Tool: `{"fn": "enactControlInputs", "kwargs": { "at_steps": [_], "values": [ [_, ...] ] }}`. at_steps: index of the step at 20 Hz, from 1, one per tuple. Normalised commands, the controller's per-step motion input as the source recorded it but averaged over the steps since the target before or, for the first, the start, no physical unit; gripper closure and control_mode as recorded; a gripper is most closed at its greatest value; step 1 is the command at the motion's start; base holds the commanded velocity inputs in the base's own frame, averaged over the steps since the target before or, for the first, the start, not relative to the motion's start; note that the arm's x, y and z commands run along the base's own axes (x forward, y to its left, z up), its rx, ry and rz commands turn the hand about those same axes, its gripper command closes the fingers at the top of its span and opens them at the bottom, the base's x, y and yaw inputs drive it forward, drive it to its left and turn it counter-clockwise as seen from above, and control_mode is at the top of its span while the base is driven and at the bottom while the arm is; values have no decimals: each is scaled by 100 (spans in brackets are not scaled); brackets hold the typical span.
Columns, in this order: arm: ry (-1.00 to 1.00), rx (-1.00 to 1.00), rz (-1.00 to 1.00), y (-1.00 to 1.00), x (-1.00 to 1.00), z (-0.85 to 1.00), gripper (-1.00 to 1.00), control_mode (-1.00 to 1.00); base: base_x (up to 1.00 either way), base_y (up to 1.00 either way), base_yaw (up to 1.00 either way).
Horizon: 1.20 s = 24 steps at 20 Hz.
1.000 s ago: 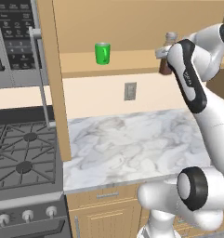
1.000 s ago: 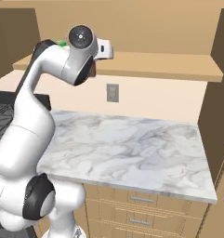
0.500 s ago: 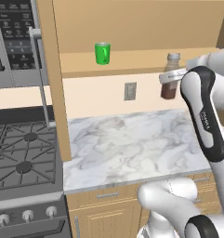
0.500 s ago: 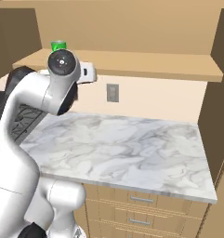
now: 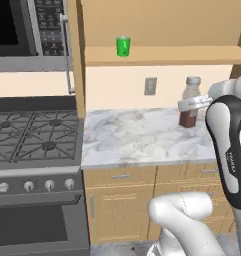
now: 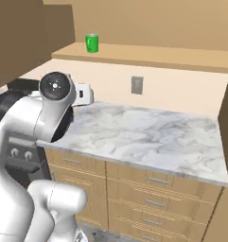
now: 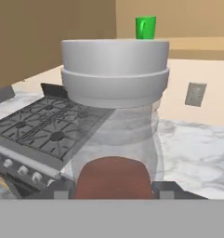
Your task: Take the cinnamon bottle from the cabinet and place it on the dining table, next to the plate with the cupcake. Then take the chocolate from the dining counter and place it on the cupcake plate.
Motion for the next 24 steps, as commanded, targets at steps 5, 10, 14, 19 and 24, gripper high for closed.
{"fn": "enactControlInputs", "kwargs": {
  "at_steps": [5,10,14,19,24],
  "values": [
    [0,0,0,0,0,0,100,100,-66,35,78],
    [0,0,0,0,0,0,100,100,-57,31,90],
    [0,0,0,0,0,0,100,100,-41,29,95],
    [0,0,0,0,0,0,100,100,-12,25,95],
    [0,0,0,0,0,0,100,100,0,16,93]
  ]
}}
